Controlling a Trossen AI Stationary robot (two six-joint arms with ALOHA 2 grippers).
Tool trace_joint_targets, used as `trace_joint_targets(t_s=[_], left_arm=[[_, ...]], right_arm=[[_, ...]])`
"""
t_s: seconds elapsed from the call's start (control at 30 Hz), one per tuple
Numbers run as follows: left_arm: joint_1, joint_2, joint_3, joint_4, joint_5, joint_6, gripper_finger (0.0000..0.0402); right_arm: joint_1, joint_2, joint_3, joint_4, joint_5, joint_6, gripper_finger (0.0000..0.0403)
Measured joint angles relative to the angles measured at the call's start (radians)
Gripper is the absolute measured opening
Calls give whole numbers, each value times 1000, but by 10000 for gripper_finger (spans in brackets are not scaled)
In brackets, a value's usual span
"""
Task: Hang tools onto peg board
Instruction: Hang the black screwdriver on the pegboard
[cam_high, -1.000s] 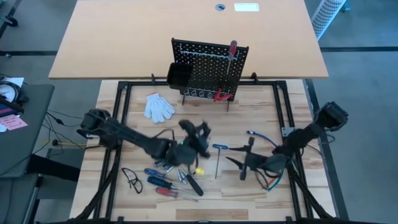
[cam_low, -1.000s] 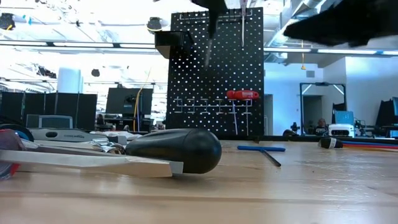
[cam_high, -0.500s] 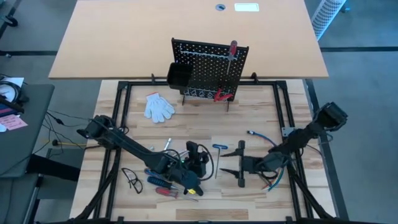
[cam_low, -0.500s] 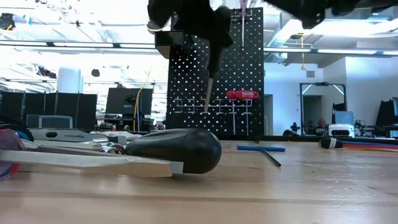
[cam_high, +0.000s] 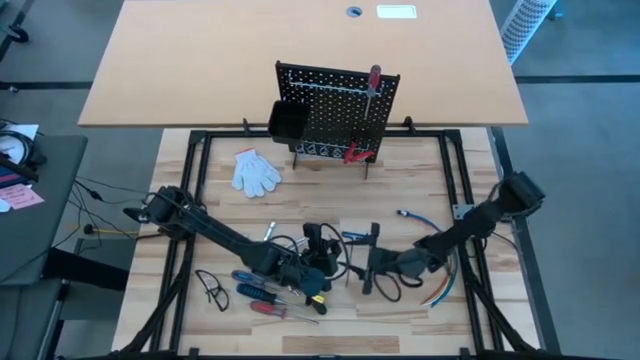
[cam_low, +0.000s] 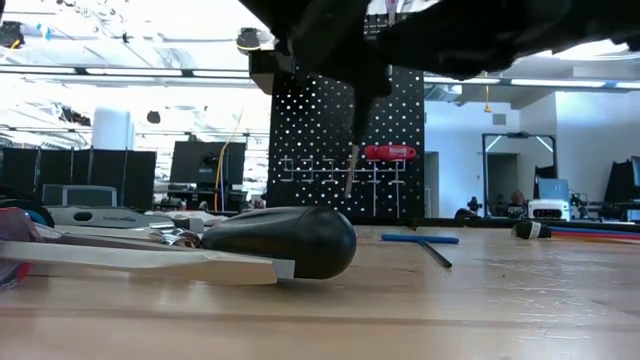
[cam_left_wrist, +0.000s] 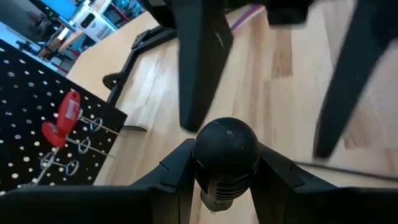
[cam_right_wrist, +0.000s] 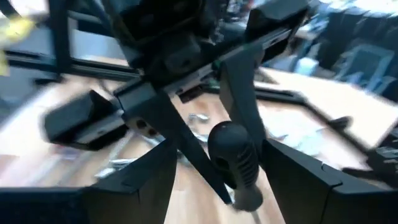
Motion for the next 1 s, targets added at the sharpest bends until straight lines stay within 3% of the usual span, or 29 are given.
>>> trace_joint_targets(t_s=[0.17, 0.4, 0.77, 1.0], left_arm=[[-1, -1, 0, 10, -14, -3, 107], [-20, -1, -3, 12, -12, 5, 107], [-36, 2, -3, 16, 2, -15, 129], [-24, 2, -1, -25, 8, -70, 132]], right_arm=[[19, 84, 44, 103, 137, -122, 242], [20, 120, 70, 100, 138, -111, 210], [17, 120, 74, 88, 137, -88, 79], [14, 120, 74, 71, 138, -81, 78]])
